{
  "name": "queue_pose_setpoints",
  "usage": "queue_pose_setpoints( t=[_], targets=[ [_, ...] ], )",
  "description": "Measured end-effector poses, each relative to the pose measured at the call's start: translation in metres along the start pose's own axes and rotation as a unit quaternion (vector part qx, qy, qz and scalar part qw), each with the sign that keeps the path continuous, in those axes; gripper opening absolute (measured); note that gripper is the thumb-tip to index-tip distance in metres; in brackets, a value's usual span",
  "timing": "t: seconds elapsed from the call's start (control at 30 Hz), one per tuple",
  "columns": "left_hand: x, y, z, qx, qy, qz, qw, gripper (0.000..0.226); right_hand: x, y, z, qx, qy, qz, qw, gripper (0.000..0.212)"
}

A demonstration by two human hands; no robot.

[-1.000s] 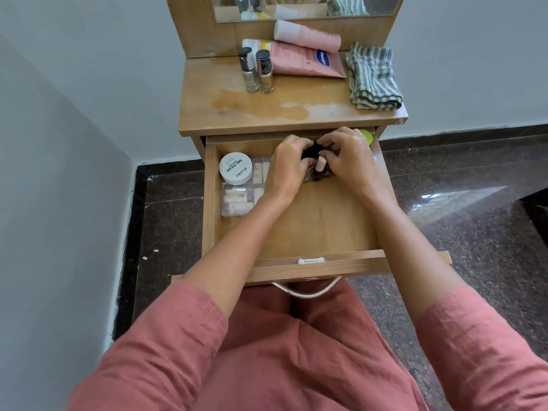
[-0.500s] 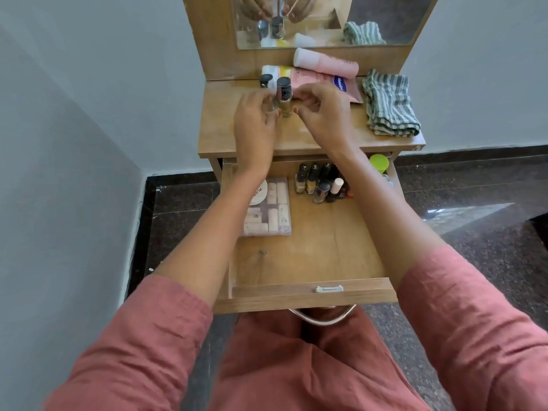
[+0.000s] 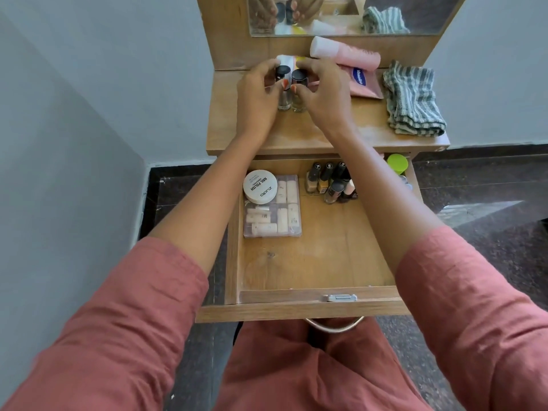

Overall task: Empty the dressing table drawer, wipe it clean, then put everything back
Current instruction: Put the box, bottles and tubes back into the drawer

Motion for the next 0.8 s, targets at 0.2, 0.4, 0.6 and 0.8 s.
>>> queue_pose_setpoints(
  t=[0.2,0.4,0.6,0.8],
  targets=[
    [0.007,0.01,0.0,-0.015,-0.008,-0.019,1.0,0.023,0.004,-0.002,0.009,0.005,-0.003,0.003,1.0,0.032],
    [0.028,0.019,0.002,0.008,-0.004,-0.022,1.0,0.02,0.023,-0.009,0.03,0.001,0.001,0.013,1.0,0.031],
    [0.06,0.036,0.004,0.011,-0.011,-0.057,0.998,0.023,0.054,-0.012,0.049,0.0,0.006,0.022,1.0,0.032],
    [0.092,0.038,0.002,0.003,-0.027,-0.059,0.998,0.025,0.084,-0.009,0.059,0.005,0.001,0.02,1.0,0.031]
  ],
)
Point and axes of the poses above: each hand's wrist, its own x-axis away from the middle knuckle, its own z-axis out of the back of the hand, y = z × x, the point moved 5 cm from there along -x, towards the middle knuckle
